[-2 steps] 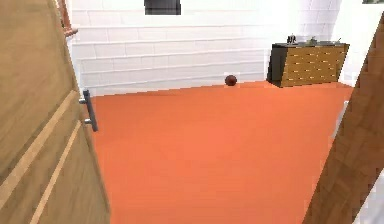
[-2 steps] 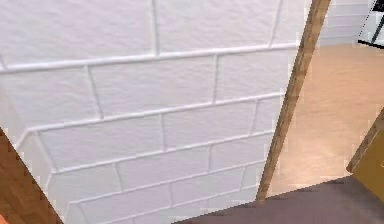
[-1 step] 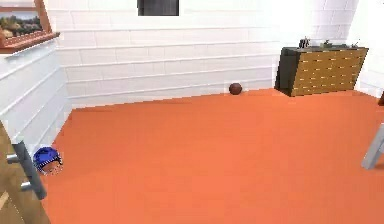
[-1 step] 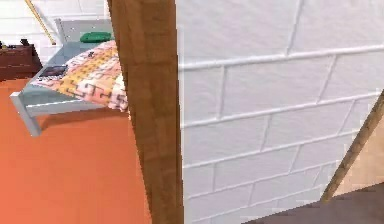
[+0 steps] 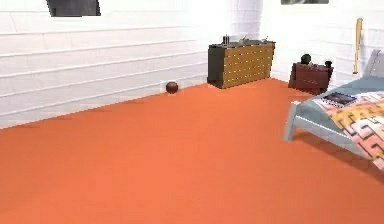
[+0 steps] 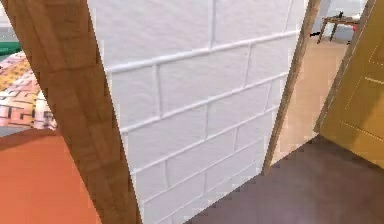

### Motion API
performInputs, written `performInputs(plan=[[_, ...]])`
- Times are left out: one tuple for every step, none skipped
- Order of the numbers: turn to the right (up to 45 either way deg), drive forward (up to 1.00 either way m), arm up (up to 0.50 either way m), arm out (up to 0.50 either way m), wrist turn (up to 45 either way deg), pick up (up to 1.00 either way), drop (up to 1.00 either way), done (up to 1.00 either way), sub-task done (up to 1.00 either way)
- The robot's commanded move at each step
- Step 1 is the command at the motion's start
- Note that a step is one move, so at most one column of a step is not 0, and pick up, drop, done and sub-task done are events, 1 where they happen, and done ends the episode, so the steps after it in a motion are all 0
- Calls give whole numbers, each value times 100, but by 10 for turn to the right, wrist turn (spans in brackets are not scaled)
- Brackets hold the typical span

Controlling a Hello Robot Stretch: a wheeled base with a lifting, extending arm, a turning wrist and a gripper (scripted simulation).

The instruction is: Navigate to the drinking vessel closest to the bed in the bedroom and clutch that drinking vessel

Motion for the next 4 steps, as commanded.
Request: performInputs(plan=[[0, 40, 0, 0, 0, 0, 0, 0, 0], [450, 0, 0, 0, 0, 0, 0, 0, 0], [90, 0, 0, 0, 0, 0, 0, 0, 0], [0, 100, 0, 0, 0, 0, 0, 0, 0]])
